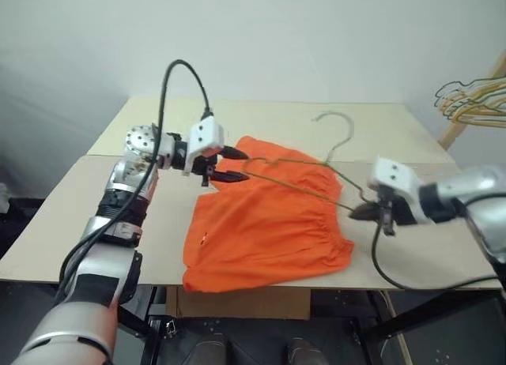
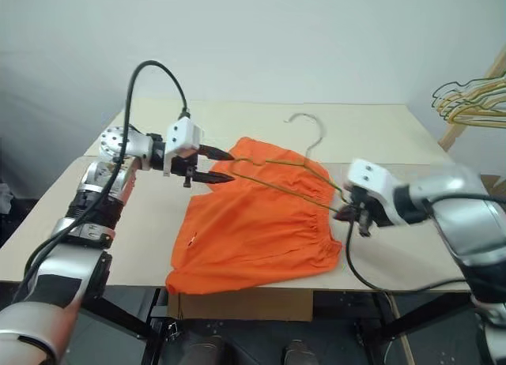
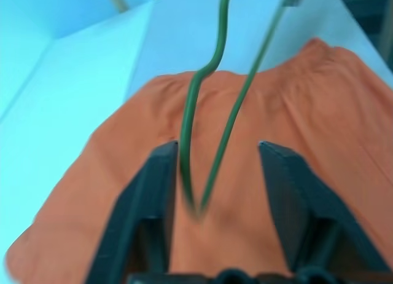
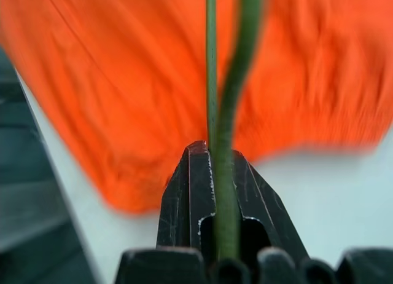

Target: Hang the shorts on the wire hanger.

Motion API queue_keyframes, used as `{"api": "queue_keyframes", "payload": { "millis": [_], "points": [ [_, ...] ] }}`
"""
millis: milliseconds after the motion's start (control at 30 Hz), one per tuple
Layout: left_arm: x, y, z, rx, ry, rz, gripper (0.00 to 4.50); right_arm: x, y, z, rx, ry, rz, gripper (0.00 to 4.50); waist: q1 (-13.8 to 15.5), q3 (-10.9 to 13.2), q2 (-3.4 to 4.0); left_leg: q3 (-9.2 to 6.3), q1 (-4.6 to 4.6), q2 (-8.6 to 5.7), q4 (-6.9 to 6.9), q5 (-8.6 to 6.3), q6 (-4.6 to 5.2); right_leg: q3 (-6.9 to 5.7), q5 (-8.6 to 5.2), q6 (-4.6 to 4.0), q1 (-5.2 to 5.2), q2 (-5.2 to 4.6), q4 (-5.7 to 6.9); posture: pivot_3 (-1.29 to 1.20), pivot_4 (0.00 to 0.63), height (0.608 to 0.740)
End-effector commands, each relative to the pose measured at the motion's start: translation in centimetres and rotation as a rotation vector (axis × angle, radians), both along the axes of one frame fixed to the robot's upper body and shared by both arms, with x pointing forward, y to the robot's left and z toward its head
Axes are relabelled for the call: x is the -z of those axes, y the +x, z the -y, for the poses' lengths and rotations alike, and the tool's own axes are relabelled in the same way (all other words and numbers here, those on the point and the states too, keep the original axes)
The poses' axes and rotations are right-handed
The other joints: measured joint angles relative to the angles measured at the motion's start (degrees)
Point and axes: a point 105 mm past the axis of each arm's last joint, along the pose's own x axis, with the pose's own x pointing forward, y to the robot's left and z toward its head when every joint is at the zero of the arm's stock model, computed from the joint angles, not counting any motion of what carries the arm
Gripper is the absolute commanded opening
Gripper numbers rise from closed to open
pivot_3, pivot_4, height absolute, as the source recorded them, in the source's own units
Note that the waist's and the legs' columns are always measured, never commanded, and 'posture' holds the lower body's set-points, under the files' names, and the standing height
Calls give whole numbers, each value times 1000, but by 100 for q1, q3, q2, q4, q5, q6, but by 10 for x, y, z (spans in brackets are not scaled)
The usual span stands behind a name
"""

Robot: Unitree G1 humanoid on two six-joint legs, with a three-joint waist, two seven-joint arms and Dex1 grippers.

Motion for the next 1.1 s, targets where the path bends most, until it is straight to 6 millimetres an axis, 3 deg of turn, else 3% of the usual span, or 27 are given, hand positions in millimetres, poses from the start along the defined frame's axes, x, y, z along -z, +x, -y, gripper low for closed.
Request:
{"api": "queue_keyframes", "payload": {
  "millis": [33,100,200,300,433,600,967,1100],
  "points": [
    [-28,0,-8,-19,-113,24,3772,0,-15,31,237,63,-30,0,7,0,-1,-2,-2,1,13,-2,4,-3,1,2,3,0,3,68,0,740],
    [-32,-4,-7,-12,-142,23,4411,11,-22,46,392,120,-103,0,-13,-1,0,-1,-4,1,27,-3,5,-2,7,4,4,0,5,73,0,740],
    [-33,-16,1,34,-169,34,4460,31,-37,59,601,203,-272,0,-39,-1,-1,1,3,3,39,-1,7,1,21,18,15,0,-3,84,0,740],
    [-28,-26,6,67,-165,24,4460,41,-48,60,693,284,-383,0,-85,-1,0,1,56,8,38,0,7,1,-4,2,70,2,-11,91,0,740],
    [-22,-41,9,91,-192,5,4460,50,-63,55,692,367,-509,0,-128,-1,1,3,82,10,33,0,7,3,-10,10,86,3,-9,95,0,740],
    [-16,-53,10,121,-181,-29,4460,52,-64,47,666,416,-541,0,-166,-2,2,1,86,13,30,0,8,9,-9,12,85,11,-10,103,0,740],
    [-14,-59,8,124,-170,-48,4460,45,-57,42,613,526,-525,0,-135,-2,2,-1,82,9,28,0,8,10,-11,15,86,8,-20,121,0,740],
    [-15,-59,5,121,-169,-46,4460,44,-65,31,541,552,-585,0,-131,-2,2,-3,83,11,22,0,8,9,-12,16,85,12,-20,144,0,740]
  ]
}}
